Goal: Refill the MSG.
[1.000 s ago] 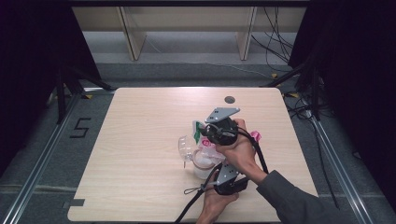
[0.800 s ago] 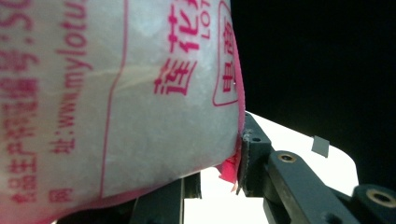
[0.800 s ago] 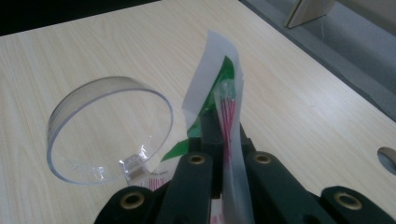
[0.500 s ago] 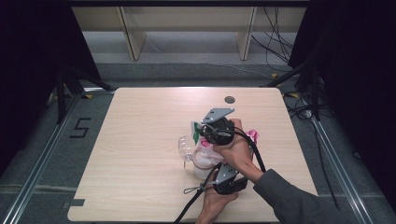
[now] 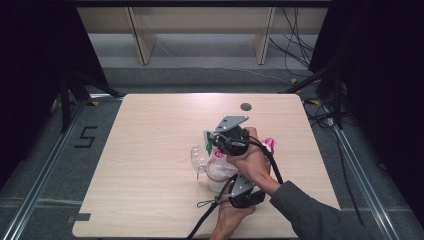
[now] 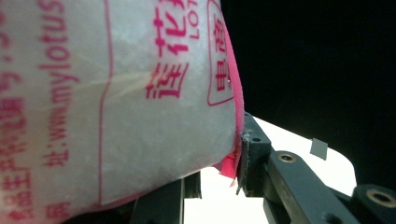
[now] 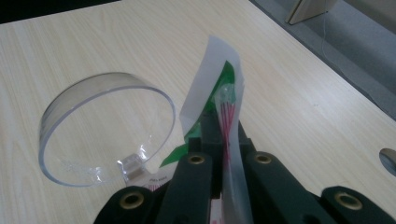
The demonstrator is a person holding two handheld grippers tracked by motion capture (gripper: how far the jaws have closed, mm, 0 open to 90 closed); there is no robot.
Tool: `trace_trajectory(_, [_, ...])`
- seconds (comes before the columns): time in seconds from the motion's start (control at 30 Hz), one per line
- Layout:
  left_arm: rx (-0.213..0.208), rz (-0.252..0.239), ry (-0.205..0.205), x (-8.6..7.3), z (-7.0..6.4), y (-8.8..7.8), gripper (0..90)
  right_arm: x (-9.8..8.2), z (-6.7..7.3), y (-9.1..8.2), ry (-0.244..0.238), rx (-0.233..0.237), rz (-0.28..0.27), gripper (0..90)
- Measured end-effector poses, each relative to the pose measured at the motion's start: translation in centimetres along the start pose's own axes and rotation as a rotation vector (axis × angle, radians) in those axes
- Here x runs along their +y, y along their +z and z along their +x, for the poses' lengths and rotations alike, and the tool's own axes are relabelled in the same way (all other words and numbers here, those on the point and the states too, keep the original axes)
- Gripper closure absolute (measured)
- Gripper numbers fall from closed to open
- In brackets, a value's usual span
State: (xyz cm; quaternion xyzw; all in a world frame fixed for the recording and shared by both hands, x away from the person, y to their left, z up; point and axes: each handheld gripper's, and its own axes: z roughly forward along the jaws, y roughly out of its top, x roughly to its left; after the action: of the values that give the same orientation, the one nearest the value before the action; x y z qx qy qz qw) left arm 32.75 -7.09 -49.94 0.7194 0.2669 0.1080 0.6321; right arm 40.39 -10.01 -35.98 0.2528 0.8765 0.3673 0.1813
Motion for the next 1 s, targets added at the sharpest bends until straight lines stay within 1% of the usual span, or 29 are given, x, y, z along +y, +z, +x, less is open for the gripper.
trace_trajectory(0.03, [-0.018, -0.063, -0.075, -0.1, -0.6, 0.5, 73.9, 0.0, 0.1, 0.1, -0.009, -0.012, -0.010, 90.0])
trace_trajectory(0.07, [-0.017, -0.065, -0.075, -0.1, -0.6, 0.5, 73.9, 0.0, 0.1, 0.1, -0.008, -0.004, 0.002, 90.0])
trace_trajectory(0.1, [-0.017, -0.068, -0.077, 0.0, -0.6, 0.5, 73.8, 0.0, 0.1, 0.1, -0.006, 0.001, 0.001, 90.0])
trace_trajectory(0.13, [0.014, 0.020, 0.024, 0.1, 0.1, -0.1, 73.8, 0.0, 0.0, 0.1, -0.020, -0.010, -0.013, 90.0])
trace_trajectory(0.17, [-0.029, 0.021, 0.042, 0.2, 0.4, 0.1, 73.9, 0.1, 0.0, 0.1, -0.018, -0.011, -0.013, 90.0])
trace_trajectory(0.2, [-0.022, 0.021, 0.045, 0.2, 0.4, 0.1, 73.9, 0.1, 0.1, 0.1, -0.018, -0.017, -0.008, 90.0])
trace_trajectory(0.23, [-0.031, 0.002, 0.023, 0.1, 0.4, 0.2, 73.9, 0.1, 0.2, 0.2, -0.021, -0.015, -0.008, 90.0])
trace_trajectory(0.27, [-0.028, -0.004, 0.024, 0.1, 0.3, 0.2, 74.0, 0.1, 0.3, 0.3, -0.026, -0.006, 0.003, 90.0])
trace_trajectory(0.3, [-0.023, 0.001, 0.028, 0.2, 0.3, 0.1, 74.0, 0.2, 0.3, 0.3, -0.034, -0.014, -0.008, 90.0])
trace_trajectory(0.33, [-0.023, 0.000, 0.029, 0.2, 0.3, 0.1, 73.9, 0.2, 0.3, 0.3, -0.025, -0.004, -0.001, 90.0])
trace_trajectory(0.37, [-0.018, 0.017, 0.048, 0.2, 0.5, 0.0, 74.0, 0.2, 0.3, 0.3, -0.027, -0.012, -0.010, 90.0])
trace_trajectory(0.4, [-0.016, 0.021, 0.053, 0.2, 0.5, 0.0, 74.0, 0.2, 0.2, 0.3, -0.026, -0.008, -0.010, 90.0])
trace_trajectory(0.43, [-0.025, 0.022, 0.049, 0.2, 0.4, 0.1, 73.9, 0.2, 0.1, 0.2, -0.018, 0.004, 0.000, 90.0])
trace_trajectory(0.5, [-0.026, 0.016, 0.049, 0.2, 0.3, 0.2, 73.9, 0.2, 0.0, 0.2, -0.020, -0.014, -0.012, 90.0])
trace_trajectory(0.53, [-0.026, 0.015, 0.049, 0.2, 0.3, 0.2, 73.9, 0.2, 0.1, 0.2, -0.008, -0.014, -0.007, 90.0])
trace_trajectory(0.6, [-0.022, 0.014, 0.053, 0.2, 0.3, 0.2, 73.9, 0.3, 0.0, 0.2, -0.012, -0.014, -0.005, 90.0])
trace_trajectory(0.63, [-0.025, 0.010, 0.049, 0.2, 0.2, 0.2, 73.9, 0.3, -0.1, 0.1, -0.027, -0.011, -0.001, 90.0])
trace_trajectory(0.67, [-0.026, 0.009, 0.050, 0.3, 0.3, 0.2, 73.9, 0.4, -0.1, 0.2, -0.028, -0.006, -0.010, 90.0])
trace_trajectory(0.7, [-0.026, 0.008, 0.049, 0.3, 0.2, 0.2, 73.9, 0.4, -0.2, 0.2, -0.014, -0.009, -0.003, 90.0])
trace_trajectory(0.73, [-0.027, 0.006, 0.047, 0.3, 0.2, 0.2, 73.9, 0.4, -0.2, 0.1, -0.014, -0.026, 0.002, 90.0])
trace_trajectory(0.77, [-0.027, 0.006, 0.047, 0.4, 0.2, 0.2, 73.9, 0.4, -0.2, 0.2, -0.018, -0.023, -0.005, 90.0])
trace_trajectory(0.8, [-0.027, 0.008, 0.049, 0.4, 0.3, 0.2, 73.9, 0.5, -0.2, 0.2, -0.006, -0.014, -0.007, 90.0])
trace_trajectory(0.83, [-0.019, 0.008, 0.045, 0.4, 0.2, 0.1, 73.8, 0.5, -0.2, 0.1, -0.006, -0.013, -0.009, 90.0])
trace_trajectory(0.87, [0.009, 0.005, 0.034, 0.3, 0.1, 0.0, 73.9, 0.5, -0.3, 0.2, -0.002, -0.020, -0.013, 90.0])
trace_trajectory(0.9, [0.008, 0.006, 0.034, 0.3, 0.2, 0.1, 73.8, 0.5, -0.3, 0.1, -0.003, -0.011, -0.003, 90.0])
trace_trajectory(0.93, [0.007, 0.004, 0.032, 0.3, 0.2, 0.1, 73.8, 0.5, -0.4, 0.2, -0.005, -0.012, -0.001, 90.0])
trace_trajectory(0.97, [0.007, 0.000, 0.031, 0.3, 0.2, 0.1, 73.9, 0.5, -0.4, 0.2, 0.002, -0.017, 0.001, 90.0])
trace_trajectory(1.0, [0.006, 0.005, 0.033, 0.3, 0.3, 0.1, 73.9, 0.5, -0.3, 0.2, 0.012, -0.012, 0.001, 90.0])
